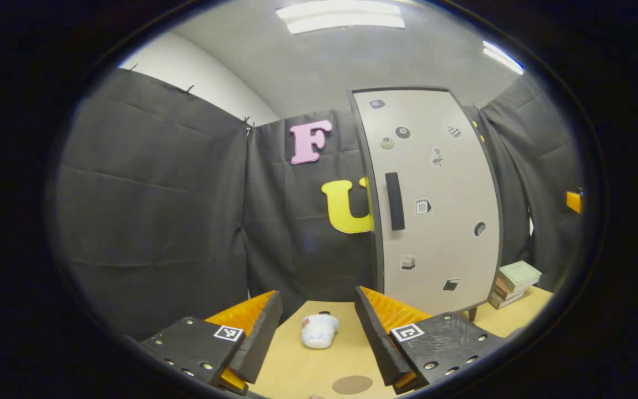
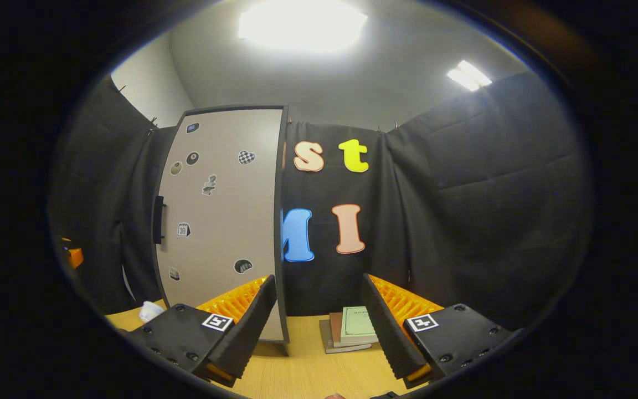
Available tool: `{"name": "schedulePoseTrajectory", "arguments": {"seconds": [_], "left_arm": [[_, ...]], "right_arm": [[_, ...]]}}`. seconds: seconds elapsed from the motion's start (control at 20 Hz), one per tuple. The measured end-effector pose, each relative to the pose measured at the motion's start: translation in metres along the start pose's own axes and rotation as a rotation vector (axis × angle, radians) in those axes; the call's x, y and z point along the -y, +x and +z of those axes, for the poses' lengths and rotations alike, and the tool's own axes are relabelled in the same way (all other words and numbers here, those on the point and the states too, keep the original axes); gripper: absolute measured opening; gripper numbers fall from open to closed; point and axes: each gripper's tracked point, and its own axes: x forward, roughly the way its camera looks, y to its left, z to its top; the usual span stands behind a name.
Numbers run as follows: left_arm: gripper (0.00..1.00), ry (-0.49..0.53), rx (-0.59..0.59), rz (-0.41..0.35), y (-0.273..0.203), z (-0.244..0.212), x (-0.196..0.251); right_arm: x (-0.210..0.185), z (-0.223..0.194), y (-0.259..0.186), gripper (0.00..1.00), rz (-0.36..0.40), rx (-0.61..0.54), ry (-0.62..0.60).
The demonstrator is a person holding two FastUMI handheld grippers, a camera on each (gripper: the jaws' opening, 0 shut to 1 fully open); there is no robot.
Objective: Open the cabinet door with the right hand, grasp the bottle in the cabinet with the left hand and place it on the coaster, then close the cabinet door with the right hand.
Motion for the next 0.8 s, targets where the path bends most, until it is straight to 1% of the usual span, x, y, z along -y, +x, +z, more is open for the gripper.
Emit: {"name": "schedulePoseTrajectory", "arguments": {"seconds": [0.35,0.4,0.45,0.5,0.6,0.65,0.8], "left_arm": [[0.81,-0.006,0.01,0.036,-0.015,0.008,0.008],[0.8,-0.002,0.01,0.043,-0.017,0.008,0.01],[0.81,0.005,0.012,0.054,-0.019,0.009,0.011],[0.79,0.015,0.014,0.068,-0.021,0.009,0.011],[0.79,0.033,0.01,0.094,-0.027,0.011,0.01],[0.81,0.036,0.01,0.102,-0.029,0.013,0.009],[0.81,0.04,0.007,0.12,-0.031,0.013,0.003]], "right_arm": [[0.009,0.003,-0.003,0.98,0.036,0.012,-0.01],[0.01,0.002,-0.003,0.98,0.046,0.013,-0.008],[0.01,0.002,-0.001,0.98,0.059,0.014,-0.005],[0.01,0.0,0.001,0.97,0.069,0.01,-0.002],[0.009,-0.001,0.005,0.96,0.088,-0.006,0.005],[0.007,-0.001,0.007,0.96,0.102,-0.01,0.012],[-0.001,0.003,0.015,0.98,0.131,-0.009,0.031]]}}
